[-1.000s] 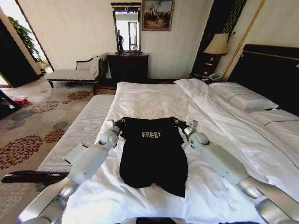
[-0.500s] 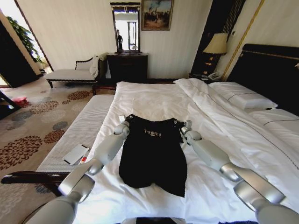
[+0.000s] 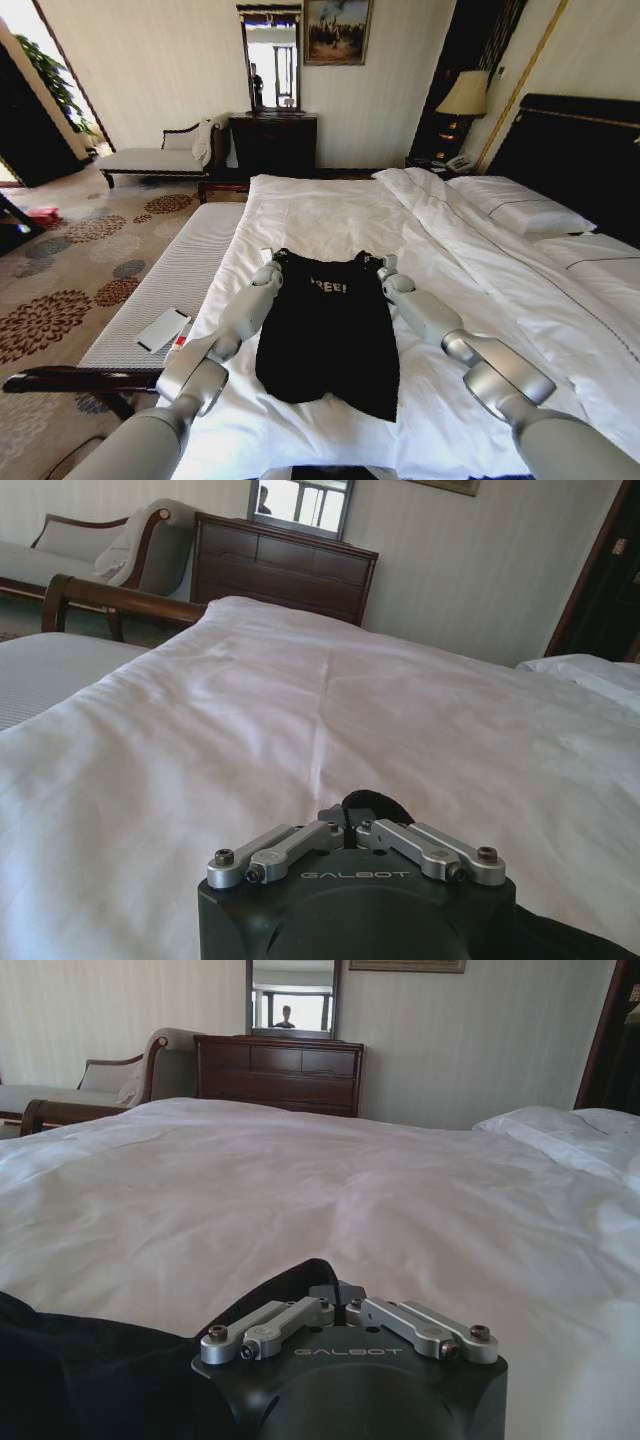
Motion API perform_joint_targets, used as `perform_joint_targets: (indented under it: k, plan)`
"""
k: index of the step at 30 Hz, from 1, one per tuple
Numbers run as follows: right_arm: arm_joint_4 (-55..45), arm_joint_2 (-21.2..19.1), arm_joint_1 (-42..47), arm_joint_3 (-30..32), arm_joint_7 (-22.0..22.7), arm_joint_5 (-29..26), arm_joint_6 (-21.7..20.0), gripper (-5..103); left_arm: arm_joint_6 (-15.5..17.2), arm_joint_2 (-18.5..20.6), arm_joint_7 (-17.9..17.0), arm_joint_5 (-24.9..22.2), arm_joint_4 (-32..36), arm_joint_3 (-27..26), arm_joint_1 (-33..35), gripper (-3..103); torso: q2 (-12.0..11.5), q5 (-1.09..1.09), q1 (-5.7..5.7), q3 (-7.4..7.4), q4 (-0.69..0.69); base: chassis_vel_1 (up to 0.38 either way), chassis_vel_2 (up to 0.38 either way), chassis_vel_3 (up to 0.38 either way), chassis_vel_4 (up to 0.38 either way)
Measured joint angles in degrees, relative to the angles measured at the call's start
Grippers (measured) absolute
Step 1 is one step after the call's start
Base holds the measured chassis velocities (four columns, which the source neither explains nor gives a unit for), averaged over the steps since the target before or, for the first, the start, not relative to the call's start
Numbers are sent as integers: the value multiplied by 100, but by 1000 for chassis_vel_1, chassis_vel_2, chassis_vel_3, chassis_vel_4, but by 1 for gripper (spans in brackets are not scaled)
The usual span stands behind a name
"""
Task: Fold the clothes on the bed.
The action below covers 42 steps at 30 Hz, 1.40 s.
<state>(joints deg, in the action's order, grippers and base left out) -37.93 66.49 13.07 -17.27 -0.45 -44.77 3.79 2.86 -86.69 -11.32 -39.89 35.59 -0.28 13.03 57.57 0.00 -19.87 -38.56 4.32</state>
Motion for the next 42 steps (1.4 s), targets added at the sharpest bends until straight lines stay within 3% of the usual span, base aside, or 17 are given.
perform_joint_targets:
  k: [12, 20, 27, 33, 34, 36, 42]
  plan:
    - [172, 80, -4, 126, 71, -23, -7, 0, 22, -154, -204, -136, -417, -340, -168, 0, 0, 0, 0, 0, -1, 0, 0, 0, 0]
    - [280, 213, -87, 134, 127, -193, -204, 0, 331, -221, -321, -260, -598, -350, -285, 0, 0, 0, 1, 0, -1, 0, 0, 0, 0]
    - [373, 353, -167, 142, 268, -422, -461, 0, 707, -377, -741, -566, -915, -482, -517, 0, 0, 0, 0, 0, -1, 0, 0, 0, 0]
    - [343, 359, -174, 192, 366, -465, -577, -2, 733, -408, -844, -568, -950, -522, -564, -3, 0, 0, 0, 0, 0, 0, 0, 0, 0]
    - [326, 338, -174, 200, 370, -464, -592, -2, 707, -385, -840, -520, -897, -507, -547, 2, 0, 0, 0, 0, 0, 0, 0, 0, 0]
    - [203, 197, -131, 222, 382, -452, -606, 14, 589, -244, -782, -338, -610, -435, -409, 13, 0, -1, 0, 1, -1, 0, 0, 0, 0]
    - [-104, -99, 36, 262, 400, -363, -606, 29, 346, 0, -688, -42, -133, -361, -171, 29, 0, 0, 0, 1, -1, 0, 0, 0, 0]
